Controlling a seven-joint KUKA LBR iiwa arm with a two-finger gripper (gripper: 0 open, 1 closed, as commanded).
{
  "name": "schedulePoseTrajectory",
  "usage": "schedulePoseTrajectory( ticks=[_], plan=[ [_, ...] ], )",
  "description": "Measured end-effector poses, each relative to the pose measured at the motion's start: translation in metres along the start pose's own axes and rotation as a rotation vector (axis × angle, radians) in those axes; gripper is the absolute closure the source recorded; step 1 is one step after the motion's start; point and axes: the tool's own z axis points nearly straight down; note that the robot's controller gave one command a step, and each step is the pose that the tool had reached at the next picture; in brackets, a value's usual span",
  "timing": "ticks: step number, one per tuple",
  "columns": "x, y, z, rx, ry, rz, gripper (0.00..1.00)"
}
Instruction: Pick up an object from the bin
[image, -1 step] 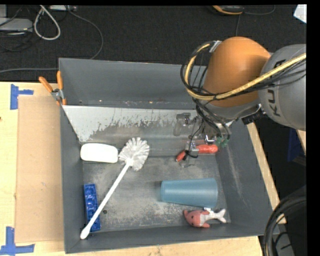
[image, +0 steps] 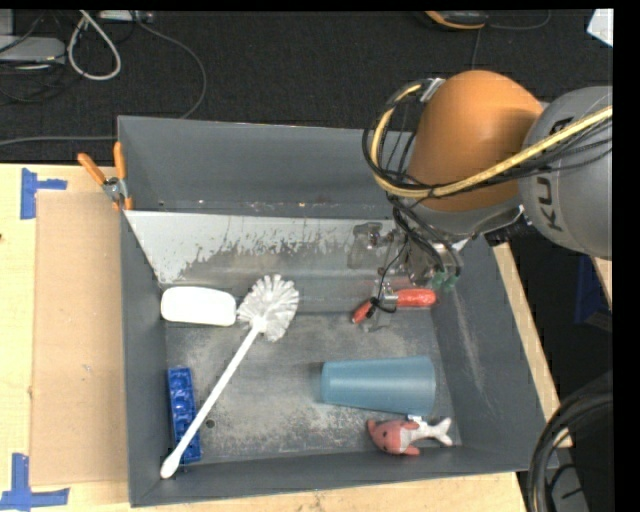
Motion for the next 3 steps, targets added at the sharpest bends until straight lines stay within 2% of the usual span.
schedulePoseTrajectory(
  ticks=[1, 2, 3],
  plan=[
    [0.057, -0.036, 0.134, 0.0, 0.002, -0.048, 0.0],
    [0.093, -0.031, 0.095, -0.001, -0.008, -0.109, 0.0],
    [0.076, -0.047, 0.149, 0.0, 0.01, -0.043, 0.0]
  ],
)
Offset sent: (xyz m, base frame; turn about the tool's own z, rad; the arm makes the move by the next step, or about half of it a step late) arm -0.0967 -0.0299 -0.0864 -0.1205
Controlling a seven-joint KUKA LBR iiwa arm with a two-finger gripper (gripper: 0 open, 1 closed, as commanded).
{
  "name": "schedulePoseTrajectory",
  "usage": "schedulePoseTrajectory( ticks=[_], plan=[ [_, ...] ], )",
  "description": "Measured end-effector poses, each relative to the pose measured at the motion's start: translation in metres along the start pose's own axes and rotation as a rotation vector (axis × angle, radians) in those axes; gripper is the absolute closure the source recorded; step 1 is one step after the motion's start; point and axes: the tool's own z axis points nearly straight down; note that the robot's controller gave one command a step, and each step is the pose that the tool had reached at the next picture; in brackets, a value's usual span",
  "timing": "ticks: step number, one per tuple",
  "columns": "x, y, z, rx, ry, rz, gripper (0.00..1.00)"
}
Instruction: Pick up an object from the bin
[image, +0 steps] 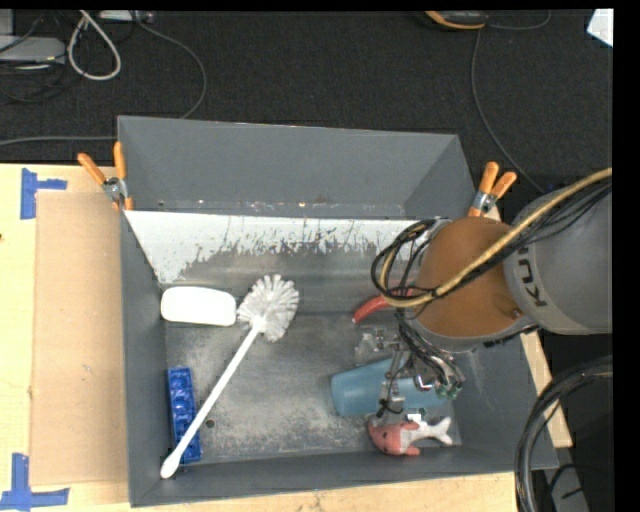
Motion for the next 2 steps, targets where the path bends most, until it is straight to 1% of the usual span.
schedulePoseTrajectory(
  ticks=[1, 2],
  plan=[
    [0.0112, -0.0124, 0.0285, 0.0, -0.02, -0.053, 0.0],
    [0.0123, -0.0157, 0.0286, -0.001, -0.011, 0.005, 1.0]
  ],
)
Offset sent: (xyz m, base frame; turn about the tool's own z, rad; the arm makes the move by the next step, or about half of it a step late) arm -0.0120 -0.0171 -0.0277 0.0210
